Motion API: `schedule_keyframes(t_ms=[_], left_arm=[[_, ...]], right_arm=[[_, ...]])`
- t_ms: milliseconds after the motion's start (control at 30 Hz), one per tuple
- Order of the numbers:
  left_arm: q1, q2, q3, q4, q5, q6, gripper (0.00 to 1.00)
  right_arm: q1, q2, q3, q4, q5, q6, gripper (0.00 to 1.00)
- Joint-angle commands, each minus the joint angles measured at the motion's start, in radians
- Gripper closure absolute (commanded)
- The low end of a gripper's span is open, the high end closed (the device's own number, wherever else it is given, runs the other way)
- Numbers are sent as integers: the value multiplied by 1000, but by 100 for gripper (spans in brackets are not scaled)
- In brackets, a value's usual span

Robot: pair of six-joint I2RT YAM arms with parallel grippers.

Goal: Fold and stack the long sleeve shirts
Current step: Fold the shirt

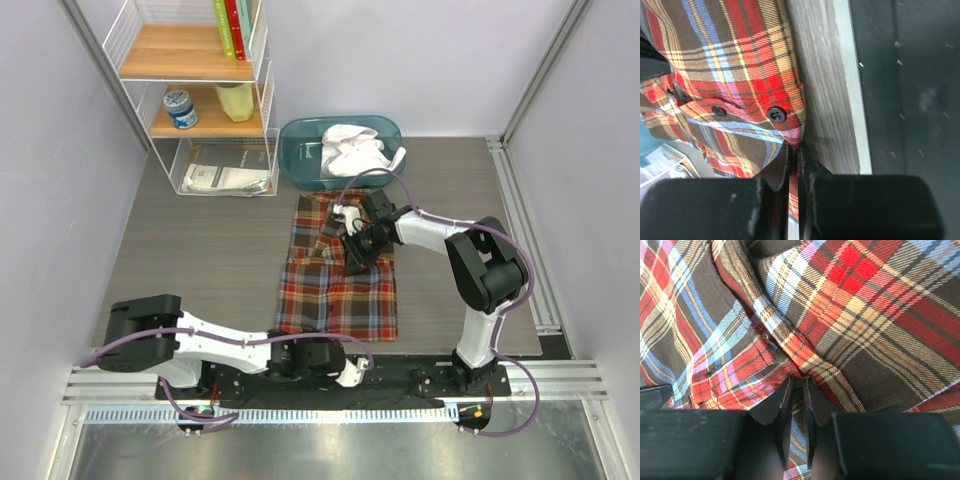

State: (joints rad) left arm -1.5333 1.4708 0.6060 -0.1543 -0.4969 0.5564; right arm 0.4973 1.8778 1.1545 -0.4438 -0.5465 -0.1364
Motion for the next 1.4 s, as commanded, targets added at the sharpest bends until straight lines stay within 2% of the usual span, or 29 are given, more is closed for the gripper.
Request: schedule_keyframes(t_ms=[0, 33, 133, 167, 300, 467, 633, 667, 700, 833, 1000, 1200, 1367], left_arm=[[-2, -63, 159, -265, 145, -128, 100], [-4, -102, 190, -343, 187, -141, 100], [-7, -154, 228, -433, 300, -190, 100], [-7, -158, 276, -521, 338, -196, 100], [-1, -179, 383, -695, 556, -196, 100], [19, -202, 541, -843, 806, -213, 100], [151, -149, 695, -916, 940, -222, 100], [191, -135, 713, -924, 968, -195, 100], [279, -121, 731, -936, 1006, -181, 100], [456, -2, 831, -1014, 1038, -28, 100], [603, 86, 862, -973, 1012, 103, 100], [726, 212, 936, -930, 1031, 218, 100], [780, 282, 945, -869, 1009, 275, 100]], right_arm=[[62, -74, -90, 16, -26, 43, 78], [69, -83, -98, 17, -33, 72, 78], [76, -121, -96, 14, -26, 74, 77], [76, -135, -85, -13, -9, 63, 76], [76, -175, 78, -168, 8, -9, 67], [70, -198, 189, -222, 51, -107, 61], [41, -117, 300, -227, 34, -144, 61], [37, -86, 313, -225, 36, -150, 62], [34, -68, 338, -220, 36, -158, 62], [14, 9, 364, -196, 10, -164, 65], [10, 81, 329, -164, 5, -180, 71], [10, 119, 303, -154, -15, -224, 75], [10, 130, 306, -156, -23, -249, 78]])
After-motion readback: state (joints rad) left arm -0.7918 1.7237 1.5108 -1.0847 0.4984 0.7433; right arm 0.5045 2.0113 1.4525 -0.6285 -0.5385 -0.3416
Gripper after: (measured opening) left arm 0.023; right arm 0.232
